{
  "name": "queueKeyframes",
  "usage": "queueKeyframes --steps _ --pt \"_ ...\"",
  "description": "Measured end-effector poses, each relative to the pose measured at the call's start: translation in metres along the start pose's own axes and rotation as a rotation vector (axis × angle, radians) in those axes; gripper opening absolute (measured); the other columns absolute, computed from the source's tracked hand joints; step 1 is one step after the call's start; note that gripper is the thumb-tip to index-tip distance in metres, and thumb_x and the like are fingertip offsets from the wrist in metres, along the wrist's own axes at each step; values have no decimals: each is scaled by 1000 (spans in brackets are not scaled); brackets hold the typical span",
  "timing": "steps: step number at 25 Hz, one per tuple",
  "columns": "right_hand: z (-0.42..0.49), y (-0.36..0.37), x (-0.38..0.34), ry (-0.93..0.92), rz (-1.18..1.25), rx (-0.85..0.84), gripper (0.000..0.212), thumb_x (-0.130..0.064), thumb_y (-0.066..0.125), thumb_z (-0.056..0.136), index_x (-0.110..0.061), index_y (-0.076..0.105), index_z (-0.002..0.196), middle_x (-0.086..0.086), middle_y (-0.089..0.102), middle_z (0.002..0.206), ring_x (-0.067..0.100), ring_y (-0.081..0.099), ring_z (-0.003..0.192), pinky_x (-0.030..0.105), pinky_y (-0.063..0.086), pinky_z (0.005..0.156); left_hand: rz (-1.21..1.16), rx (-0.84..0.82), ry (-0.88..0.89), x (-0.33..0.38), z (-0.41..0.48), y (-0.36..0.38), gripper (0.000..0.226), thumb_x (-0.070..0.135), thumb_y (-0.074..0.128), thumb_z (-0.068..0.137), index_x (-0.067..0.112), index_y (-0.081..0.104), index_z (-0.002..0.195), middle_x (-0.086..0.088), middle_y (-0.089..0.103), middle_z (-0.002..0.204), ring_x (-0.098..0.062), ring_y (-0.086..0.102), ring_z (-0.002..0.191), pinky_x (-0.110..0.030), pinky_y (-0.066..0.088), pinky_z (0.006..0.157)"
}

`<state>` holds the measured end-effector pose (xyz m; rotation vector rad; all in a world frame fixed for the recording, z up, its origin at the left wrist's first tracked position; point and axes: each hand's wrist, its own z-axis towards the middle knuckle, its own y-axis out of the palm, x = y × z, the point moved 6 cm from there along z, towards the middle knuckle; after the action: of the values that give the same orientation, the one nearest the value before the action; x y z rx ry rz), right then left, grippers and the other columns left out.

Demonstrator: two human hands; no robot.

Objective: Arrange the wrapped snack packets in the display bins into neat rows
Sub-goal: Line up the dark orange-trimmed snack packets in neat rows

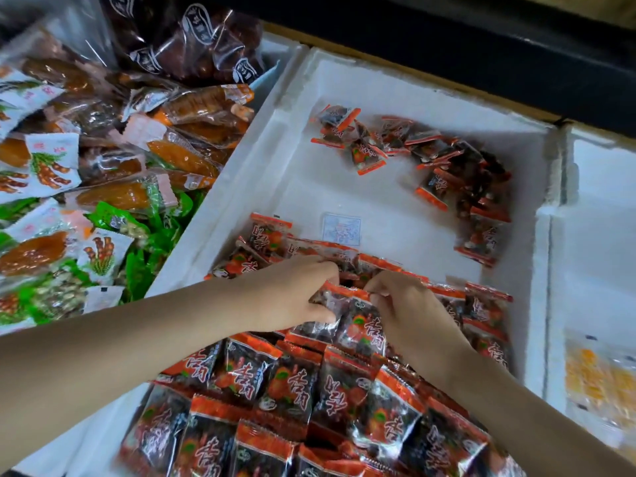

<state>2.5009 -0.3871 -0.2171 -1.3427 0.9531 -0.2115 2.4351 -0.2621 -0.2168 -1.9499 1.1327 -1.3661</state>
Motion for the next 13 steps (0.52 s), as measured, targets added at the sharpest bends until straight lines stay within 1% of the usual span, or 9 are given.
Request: queueKeyframes --steps 1,3,5,6,7,9,10,12,13 --pt "0 0 1 28 30 0 20 -11 42 98 -15 60 106 -3 61 104 12 57 95 17 42 76 -65 18 -17 2 -1 -3 23 36 61 90 25 49 108 4 55 116 -11 53 97 -17 36 70" --pt "-1 0 2 37 -6 -4 20 -10 43 98 -15 58 110 -3 59 108 14 55 103 20 43 85 -209 91 -59 4 -2 -12 17 26 62 90 24 46 94 3 59 95 -17 59 74 -22 44 57" --pt "-4 -6 -8 -55 -103 74 25 -13 49 96 -17 55 120 -3 54 116 15 48 112 24 39 97 -380 162 -129 3 -3 -21 19 14 61 89 22 47 99 1 56 88 -15 59 56 -21 45 45" --pt "-7 -10 -15 -102 -65 109 28 -19 53 94 -18 54 123 -5 53 116 13 47 111 24 39 98 -447 170 -161 3 -4 -23 19 9 59 89 20 48 101 -1 56 87 -12 57 48 -19 44 43" --pt "-10 -13 -22 -126 40 101 29 -28 54 93 -21 54 121 -10 55 112 6 49 107 20 41 94 -497 159 -192 3 -3 -21 17 6 56 90 18 51 101 -4 58 88 -9 57 44 -18 45 43" --pt "-15 -11 -38 -103 277 -29 31 -46 56 84 -32 52 111 -25 55 97 -5 54 94 11 45 81 -619 116 -255 4 -2 -13 16 2 49 91 12 58 100 -10 65 88 -12 63 49 -22 52 51" --pt "-16 -7 -44 -82 311 -88 32 -51 59 79 -38 47 106 -28 53 92 -7 55 90 10 47 76 -719 77 -291 5 -3 -9 21 -1 46 89 7 60 102 -13 67 84 -15 65 54 -26 57 58" --pt "-17 -3 -45 -46 307 -102 40 -48 66 76 -44 39 104 -29 51 89 -7 57 85 12 50 73 -892 31 -331 4 -3 -8 31 -12 41 85 0 59 108 -17 66 83 -18 67 61 -31 60 68" --pt "-16 -3 -45 -28 314 -92 41 -41 69 78 -43 39 106 -28 51 88 -7 58 83 11 50 72 -915 17 -313 4 -3 -10 34 -14 42 85 1 60 109 -16 66 87 -17 69 66 -28 60 71"
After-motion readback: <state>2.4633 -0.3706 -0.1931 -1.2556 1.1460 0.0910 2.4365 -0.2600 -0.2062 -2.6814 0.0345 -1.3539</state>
